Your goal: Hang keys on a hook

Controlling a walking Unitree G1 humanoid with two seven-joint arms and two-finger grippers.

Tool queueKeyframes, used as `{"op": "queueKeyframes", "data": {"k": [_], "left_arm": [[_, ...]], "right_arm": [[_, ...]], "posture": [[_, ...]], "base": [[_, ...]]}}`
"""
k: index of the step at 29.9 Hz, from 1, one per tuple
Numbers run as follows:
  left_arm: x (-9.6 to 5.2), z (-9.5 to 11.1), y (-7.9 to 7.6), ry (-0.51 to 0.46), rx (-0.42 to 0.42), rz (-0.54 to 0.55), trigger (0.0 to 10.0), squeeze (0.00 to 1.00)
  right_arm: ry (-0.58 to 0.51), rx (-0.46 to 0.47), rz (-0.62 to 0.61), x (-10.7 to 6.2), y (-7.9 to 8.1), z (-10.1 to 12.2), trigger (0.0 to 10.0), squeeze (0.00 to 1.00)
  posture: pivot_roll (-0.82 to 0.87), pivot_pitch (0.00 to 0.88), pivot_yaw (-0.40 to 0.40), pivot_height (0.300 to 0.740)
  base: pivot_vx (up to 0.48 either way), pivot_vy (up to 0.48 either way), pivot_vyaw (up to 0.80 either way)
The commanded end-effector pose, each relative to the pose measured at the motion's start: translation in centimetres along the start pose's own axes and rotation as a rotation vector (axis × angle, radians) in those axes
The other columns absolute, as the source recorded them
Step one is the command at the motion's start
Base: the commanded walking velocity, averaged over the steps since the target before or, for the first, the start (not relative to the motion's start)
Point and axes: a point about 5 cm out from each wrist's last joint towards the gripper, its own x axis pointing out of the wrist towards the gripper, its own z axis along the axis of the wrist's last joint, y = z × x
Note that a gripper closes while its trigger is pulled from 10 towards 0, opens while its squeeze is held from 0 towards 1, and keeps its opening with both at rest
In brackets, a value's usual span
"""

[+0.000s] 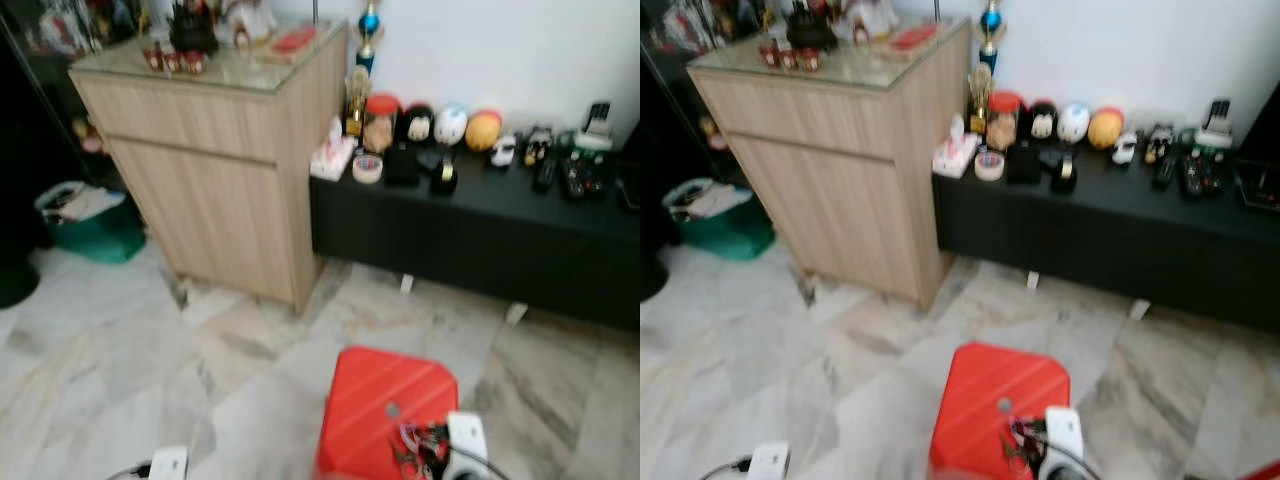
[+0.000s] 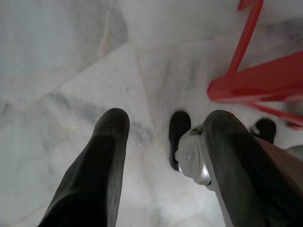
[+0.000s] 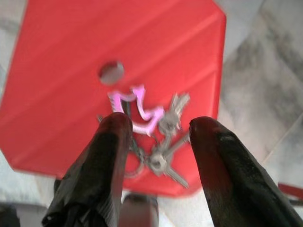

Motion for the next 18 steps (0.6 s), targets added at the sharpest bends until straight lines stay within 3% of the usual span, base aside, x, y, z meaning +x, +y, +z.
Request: {"op": "queueKeyframes", "data": {"k": [1,10,15,16,18], "left_arm": [[-0.3,-0.9,0.7,0.008,-0.028,0.02,10.0,0.0],[-0.3,1.4,0.8,-0.164,-0.024,0.033,10.0,0.0],[-0.7,5.1,1.3,-0.401,-0.018,0.029,10.0,0.0],[-0.7,5.1,1.3,-0.401,-0.018,0.029,10.0,0.0],[-1.4,7.3,0.8,-0.556,0.012,-0.002,10.0,0.0]], "right_arm": [[-0.016,0.016,0.004,0.0,0.5,-0.3,10.0,0.0],[-0.149,-0.002,-0.033,-0.3,0.2,0.6,10.0,0.0],[-0.232,-0.043,-0.044,-0.6,0.1,0.9,10.0,0.0],[-0.232,-0.043,-0.044,-0.6,0.1,0.9,10.0,0.0],[-0.274,-0.051,-0.044,-0.8,0.1,1.1,10.0,0.0]], "posture": [[0.08,0.047,-0.002,0.74],[0.08,0.055,-0.005,0.74],[0.08,0.066,0.003,0.74],[0.08,0.066,0.003,0.74],[0.07,0.068,0.007,0.74]], "base": [[0.0,0.0,0.0],[0.0,0.0,0.0],[0.0,0.0,0.0],[0.0,0.0,0.0],[0.0,0.0,0.0]]}}
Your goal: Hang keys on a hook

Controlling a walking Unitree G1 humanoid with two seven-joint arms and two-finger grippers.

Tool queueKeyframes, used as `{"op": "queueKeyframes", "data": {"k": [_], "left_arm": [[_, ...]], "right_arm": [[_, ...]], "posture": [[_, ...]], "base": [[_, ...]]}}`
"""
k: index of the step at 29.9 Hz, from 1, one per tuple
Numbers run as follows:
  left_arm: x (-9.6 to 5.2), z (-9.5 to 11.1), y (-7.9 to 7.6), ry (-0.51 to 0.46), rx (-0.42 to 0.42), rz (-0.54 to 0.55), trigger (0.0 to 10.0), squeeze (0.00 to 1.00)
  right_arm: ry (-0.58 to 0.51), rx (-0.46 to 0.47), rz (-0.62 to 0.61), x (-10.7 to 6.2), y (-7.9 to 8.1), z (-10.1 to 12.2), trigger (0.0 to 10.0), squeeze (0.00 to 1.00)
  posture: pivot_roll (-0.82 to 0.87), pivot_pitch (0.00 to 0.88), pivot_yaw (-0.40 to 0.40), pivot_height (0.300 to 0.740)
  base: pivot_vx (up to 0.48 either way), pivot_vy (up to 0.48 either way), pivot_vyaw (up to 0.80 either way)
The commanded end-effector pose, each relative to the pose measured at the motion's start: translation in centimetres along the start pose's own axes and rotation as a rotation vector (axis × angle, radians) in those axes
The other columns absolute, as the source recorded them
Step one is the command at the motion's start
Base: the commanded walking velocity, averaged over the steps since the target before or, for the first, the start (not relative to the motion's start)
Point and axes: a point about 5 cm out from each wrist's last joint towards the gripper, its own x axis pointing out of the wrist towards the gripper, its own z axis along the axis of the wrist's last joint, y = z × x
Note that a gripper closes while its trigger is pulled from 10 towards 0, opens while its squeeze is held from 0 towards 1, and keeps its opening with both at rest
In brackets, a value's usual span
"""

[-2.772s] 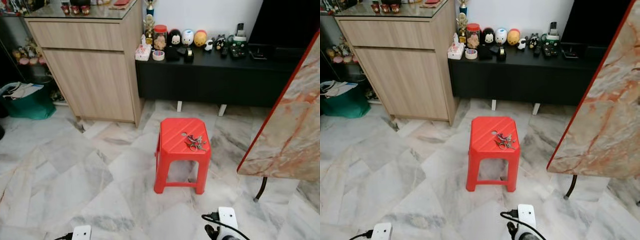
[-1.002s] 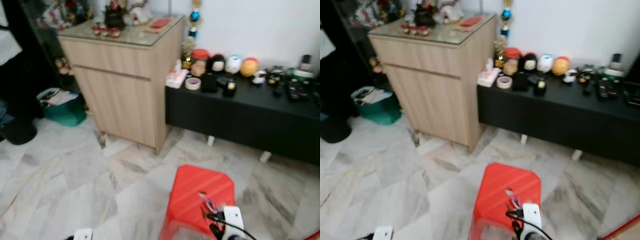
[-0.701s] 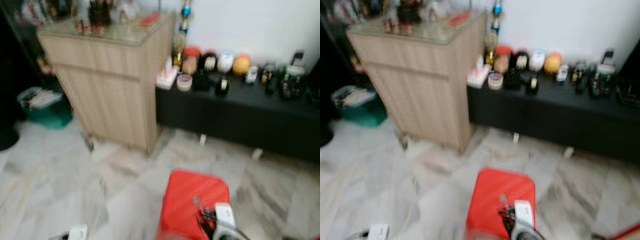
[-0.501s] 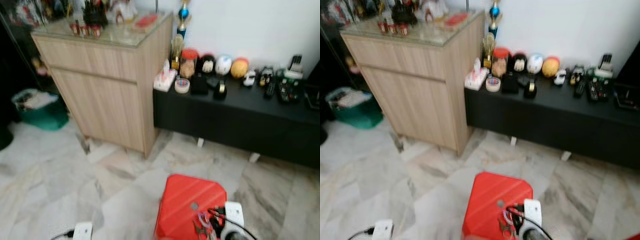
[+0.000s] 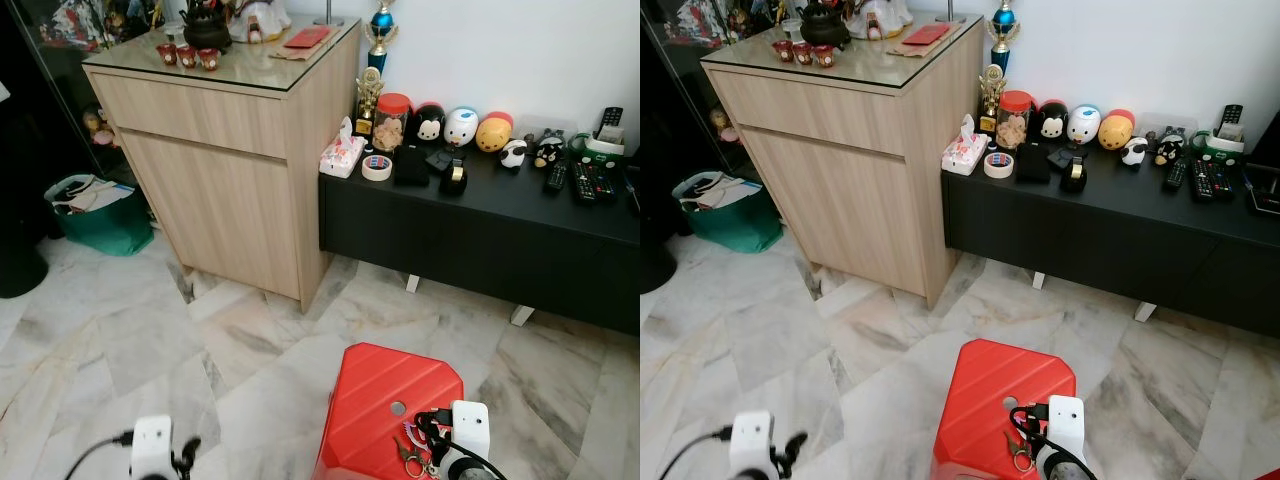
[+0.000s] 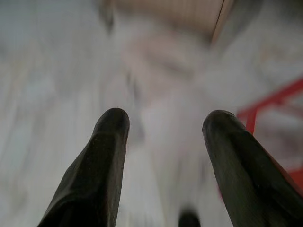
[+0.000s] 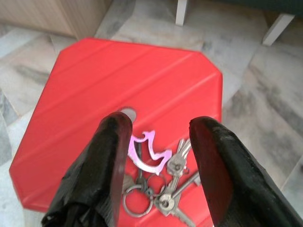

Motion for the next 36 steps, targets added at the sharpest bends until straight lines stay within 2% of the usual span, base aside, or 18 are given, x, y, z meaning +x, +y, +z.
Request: {"op": "queueKeyframes", "data": {"k": [1,2,3,6,8,9,11,15,19,21,26,29,36], "left_arm": [[0.1,1.4,-0.5,-0.106,0.023,-0.024,10.0,0.0],[0.1,1.4,-0.5,-0.106,0.023,-0.024,10.0,0.0],[0.0,2.1,-0.9,-0.161,0.017,-0.031,10.0,0.0],[-0.1,3.4,-2.0,-0.249,0.018,-0.063,10.0,0.0],[-0.3,3.8,-2.4,-0.277,0.024,-0.074,10.0,0.0],[-0.5,4.1,-2.7,-0.299,0.022,-0.081,10.0,0.0],[-0.8,4.3,-3.0,-0.319,0.018,-0.088,10.0,0.0],[-1.8,4.7,-3.8,-0.351,0.022,-0.112,10.0,0.0],[-2.0,4.8,-4.1,-0.355,0.018,-0.116,10.0,0.0],[-2.6,5.2,-4.4,-0.376,0.011,-0.121,10.0,0.0],[-3.5,5.6,-4.0,-0.396,0.002,-0.104,10.0,0.0],[-3.3,5.7,-3.5,-0.391,0.004,-0.089,10.0,0.0],[-2.9,6.0,-3.9,-0.375,0.009,-0.103,10.0,0.0]], "right_arm": [[-0.037,-0.008,-0.01,-0.1,0.0,0.2,10.0,0.0],[-0.037,-0.008,-0.01,-0.1,0.0,0.2,10.0,0.0],[-0.05,-0.009,-0.018,-0.2,-0.1,0.2,10.0,0.0],[-0.076,-0.019,-0.015,-0.3,-0.1,0.3,10.0,0.0],[-0.215,-0.013,0.014,0.5,0.3,3.3,10.0,0.0],[-0.32,-0.011,0.046,1.4,0.8,6.5,10.0,0.0],[-0.374,-0.026,0.082,1.7,1.5,8.4,10.0,0.0],[-0.465,-0.068,0.118,1.7,2.0,10.3,10.0,0.0],[-0.476,-0.079,0.115,1.6,1.9,10.5,10.0,0.0],[-0.506,-0.083,0.104,1.3,1.7,10.9,10.0,0.0],[-0.541,-0.086,0.092,0.7,1.2,11.0,10.0,0.0],[-0.532,-0.083,0.058,0.5,0.7,10.8,10.0,0.0],[-0.505,-0.048,0.038,1.0,1.5,11.0,10.0,0.0]], "posture": [[0.07,0.068,0.008,0.74],[0.07,0.068,0.008,0.74],[0.07,0.069,0.009,0.74],[0.07,0.066,0.009,0.74],[0.06,0.064,0.006,0.74],[0.06,0.062,0.004,0.74],[0.06,0.058,0.0,0.74],[0.06,0.05,-0.008,0.74],[0.06,0.048,-0.01,0.74],[0.06,0.039,-0.022,0.74],[0.06,0.043,-0.029,0.74],[0.06,0.053,-0.032,0.74],[0.05,0.058,-0.019,0.74]], "base": [[0.0,0.0,0.0],[0.0,0.0,0.0],[0.0,0.0,0.0],[0.0,0.0,0.0],[0.0,0.0,0.0],[0.0,0.0,0.0],[0.0,0.0,0.0],[0.0,0.0,0.0],[0.0,0.0,0.0],[0.0,0.0,0.0],[0.0,0.0,0.0],[0.0,0.0,0.0],[0.0,0.0,0.0]]}}
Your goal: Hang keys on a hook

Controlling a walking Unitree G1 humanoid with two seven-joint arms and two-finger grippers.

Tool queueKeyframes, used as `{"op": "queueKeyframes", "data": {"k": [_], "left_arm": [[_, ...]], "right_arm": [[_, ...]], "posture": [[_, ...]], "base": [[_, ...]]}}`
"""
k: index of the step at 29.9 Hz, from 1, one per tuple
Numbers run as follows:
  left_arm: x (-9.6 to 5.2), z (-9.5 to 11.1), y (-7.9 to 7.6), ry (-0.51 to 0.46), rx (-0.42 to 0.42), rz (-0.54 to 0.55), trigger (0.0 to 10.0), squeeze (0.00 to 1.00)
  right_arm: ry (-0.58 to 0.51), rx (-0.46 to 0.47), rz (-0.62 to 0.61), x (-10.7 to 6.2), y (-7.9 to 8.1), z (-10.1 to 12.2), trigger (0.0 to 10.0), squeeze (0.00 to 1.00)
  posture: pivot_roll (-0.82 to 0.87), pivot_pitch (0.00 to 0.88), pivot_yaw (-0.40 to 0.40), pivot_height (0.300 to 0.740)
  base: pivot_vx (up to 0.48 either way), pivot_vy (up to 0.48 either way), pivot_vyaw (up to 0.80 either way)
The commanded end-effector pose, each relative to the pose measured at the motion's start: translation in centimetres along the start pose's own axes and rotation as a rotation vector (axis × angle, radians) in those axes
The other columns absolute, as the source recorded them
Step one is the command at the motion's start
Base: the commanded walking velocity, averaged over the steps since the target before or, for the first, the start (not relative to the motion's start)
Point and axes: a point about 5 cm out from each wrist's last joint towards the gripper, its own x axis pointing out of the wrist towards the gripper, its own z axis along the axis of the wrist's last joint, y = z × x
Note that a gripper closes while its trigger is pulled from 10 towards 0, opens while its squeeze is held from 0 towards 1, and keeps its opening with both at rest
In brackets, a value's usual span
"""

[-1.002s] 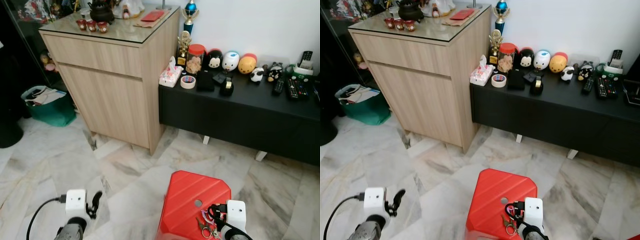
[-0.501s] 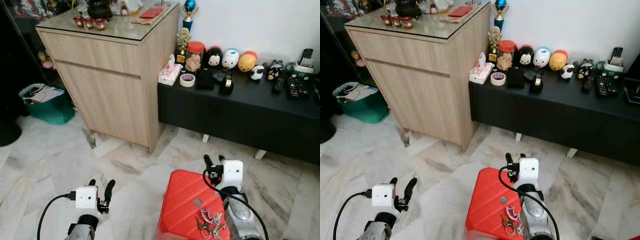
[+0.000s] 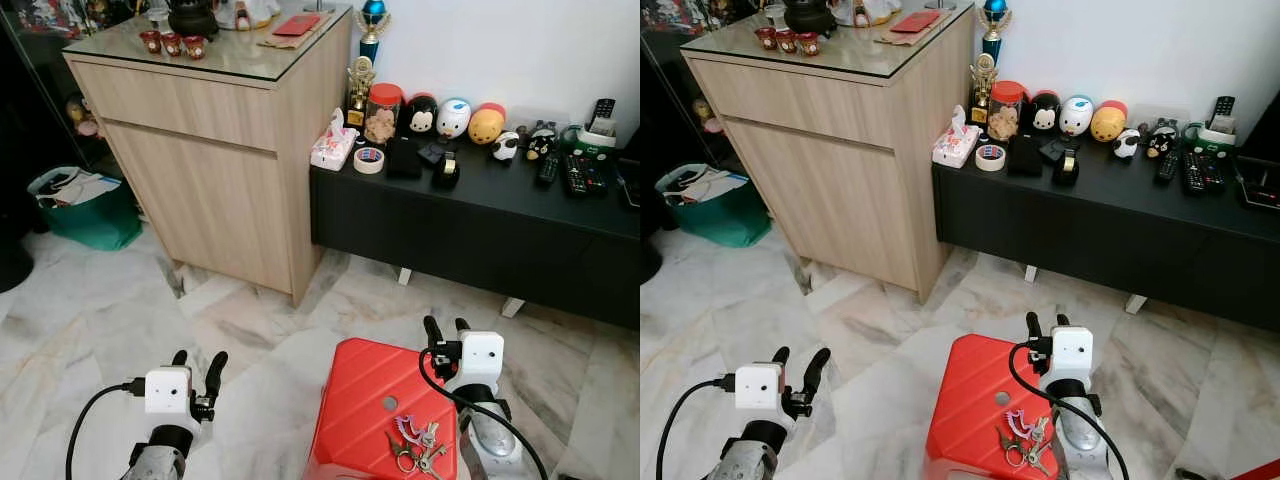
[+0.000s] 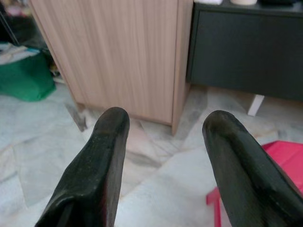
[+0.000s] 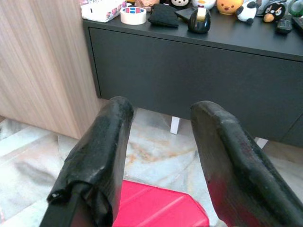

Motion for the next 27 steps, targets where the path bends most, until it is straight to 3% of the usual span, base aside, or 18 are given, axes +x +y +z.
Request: {"op": "queueKeyframes", "data": {"k": [1,8,21,27], "left_arm": [[0.0,-0.1,0.0,0.01,-0.014,0.01,10.0,0.0],[0.0,-0.2,0.2,0.023,-0.011,0.013,10.0,0.0],[0.0,-0.7,0.0,0.05,-0.007,0.005,10.0,0.0],[0.1,-0.7,-0.1,0.049,-0.012,0.006,10.0,0.0]], "right_arm": [[0.014,0.012,-0.002,0.4,0.5,0.2,10.0,0.0],[0.068,0.002,-0.006,0.7,0.9,-0.2,10.0,0.0],[0.1,0.014,0.001,1.2,1.2,-0.2,10.0,0.0],[0.12,0.013,0.031,1.4,1.5,-0.3,10.0,0.0]], "posture": [[0.05,0.062,-0.019,0.74],[0.06,0.07,-0.019,0.74],[0.06,0.078,-0.017,0.672],[0.07,0.072,-0.027,0.672]], "base": [[0.0,0.0,0.0],[0.0,0.0,0.0],[0.0,0.0,0.0],[0.0,0.0,0.0]]}}
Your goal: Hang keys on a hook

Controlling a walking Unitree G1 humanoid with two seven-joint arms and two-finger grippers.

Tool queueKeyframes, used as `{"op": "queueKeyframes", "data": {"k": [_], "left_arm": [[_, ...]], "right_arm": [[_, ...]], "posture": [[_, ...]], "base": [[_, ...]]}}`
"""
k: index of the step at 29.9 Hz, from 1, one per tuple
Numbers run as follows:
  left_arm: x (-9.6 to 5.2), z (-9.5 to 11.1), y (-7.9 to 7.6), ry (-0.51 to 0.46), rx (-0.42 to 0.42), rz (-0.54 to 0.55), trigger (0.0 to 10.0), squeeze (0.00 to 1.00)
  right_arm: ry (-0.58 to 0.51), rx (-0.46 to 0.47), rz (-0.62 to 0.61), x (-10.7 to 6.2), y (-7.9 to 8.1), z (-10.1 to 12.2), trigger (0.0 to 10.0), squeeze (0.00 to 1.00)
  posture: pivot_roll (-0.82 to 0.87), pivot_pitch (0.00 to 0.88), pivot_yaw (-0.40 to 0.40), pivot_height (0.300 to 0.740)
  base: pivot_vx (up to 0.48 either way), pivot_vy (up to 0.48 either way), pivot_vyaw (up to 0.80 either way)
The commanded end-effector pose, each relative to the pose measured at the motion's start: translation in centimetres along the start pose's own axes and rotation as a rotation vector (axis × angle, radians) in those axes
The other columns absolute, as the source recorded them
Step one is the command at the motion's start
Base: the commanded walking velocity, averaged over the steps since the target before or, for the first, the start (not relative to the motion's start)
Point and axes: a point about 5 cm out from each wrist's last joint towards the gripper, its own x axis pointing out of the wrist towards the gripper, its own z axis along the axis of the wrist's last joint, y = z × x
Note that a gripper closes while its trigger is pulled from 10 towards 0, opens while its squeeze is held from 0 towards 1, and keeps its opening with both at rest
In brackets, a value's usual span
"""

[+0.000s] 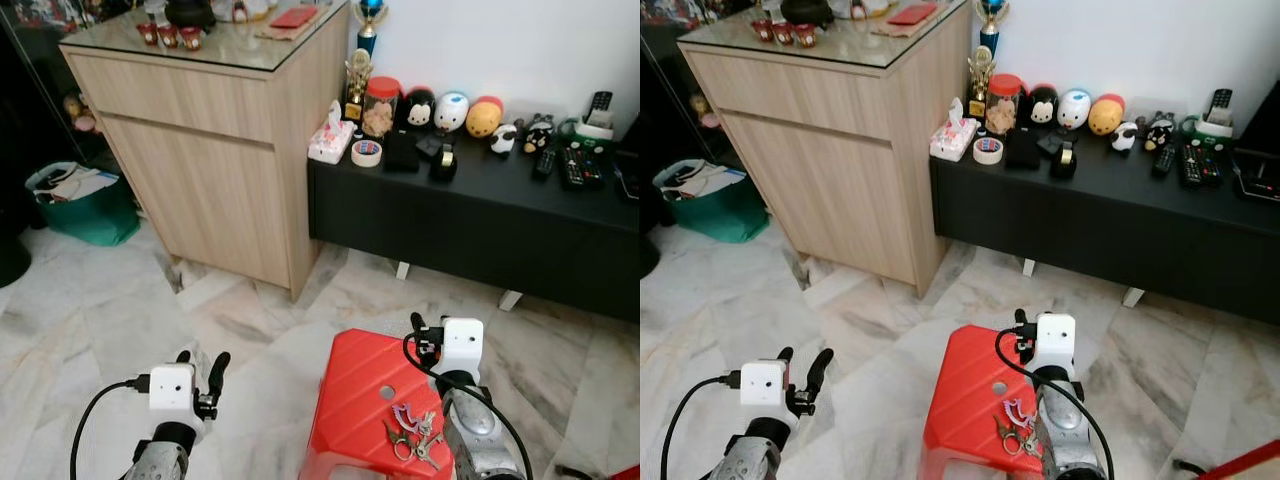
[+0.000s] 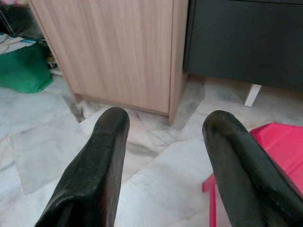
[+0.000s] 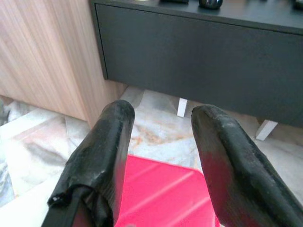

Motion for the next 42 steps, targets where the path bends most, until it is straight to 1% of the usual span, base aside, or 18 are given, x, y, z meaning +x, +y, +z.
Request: {"op": "queueKeyframes", "data": {"k": [1,8,15,16,19,21,22,24,28,36,42], "left_arm": [[-0.14,-0.56,0.0,0.027,-0.015,0.006,10.0,0.0],[-0.09,-0.72,-0.18,0.033,-0.013,0.0,10.0,0.0],[0.1,-0.82,-0.33,0.038,-0.012,-0.004,10.0,0.0],[0.15,-0.87,-0.36,0.039,-0.013,-0.006,10.0,0.0],[0.2,-0.9,-0.38,0.038,-0.026,-0.003,10.0,0.0],[0.22,-0.89,-0.35,0.037,-0.026,0.0,10.0,0.0],[0.22,-0.89,-0.35,0.037,-0.026,0.0,10.0,0.0],[0.24,-0.9,-0.34,0.039,-0.024,-0.001,10.0,0.0],[0.37,-0.91,-0.55,0.042,-0.028,-0.01,10.0,0.0],[0.49,-0.96,-0.78,0.051,-0.024,-0.022,10.0,0.0],[0.7,-0.46,-0.77,0.028,-0.03,-0.017,10.0,0.0]], "right_arm": [[0.025,0.007,0.008,0.11,-0.04,-0.32,10.0,0.0],[0.015,0.009,0.021,0.21,0.1,-0.13,10.0,0.0],[0.049,-0.003,0.025,0.1,0.19,-0.69,10.0,0.0],[0.067,-0.006,0.024,0.13,0.23,-0.87,10.0,0.0],[0.073,-0.005,0.023,0.19,0.23,-0.89,10.0,0.0],[0.073,-0.006,0.027,0.25,0.26,-0.84,10.0,0.0],[0.073,-0.006,0.027,0.25,0.26,-0.84,10.0,0.0],[0.062,-0.001,0.03,0.27,0.25,-0.72,10.0,0.0],[0.05,0.01,0.032,0.3,0.18,-0.63,10.0,0.0],[0.078,0.002,0.014,0.35,-0.15,-0.9,10.0,0.0],[0.088,0.008,0.034,0.41,0.14,-0.98,10.0,0.0]], "posture": [[0.07,0.073,-0.027,0.672],[0.07,0.073,-0.027,0.672],[0.07,0.068,-0.027,0.672],[0.07,0.065,-0.027,0.672],[0.07,0.063,-0.026,0.658],[0.07,0.06,-0.026,0.638],[0.07,0.06,-0.026,0.638],[0.07,0.06,-0.025,0.623],[0.07,0.056,-0.025,0.623],[0.07,0.057,-0.026,0.623],[0.07,0.06,-0.026,0.623]], "base": [[0.0,0.0,0.0],[0.0,0.0,0.0],[0.0,0.0,0.0],[0.0,0.0,0.0],[0.0,0.0,0.0],[0.0,0.0,0.0],[0.0,0.0,0.0],[0.0,0.0,0.0],[0.0,0.0,0.0],[0.0,0.0,0.0],[0.0,0.0,0.0]]}}
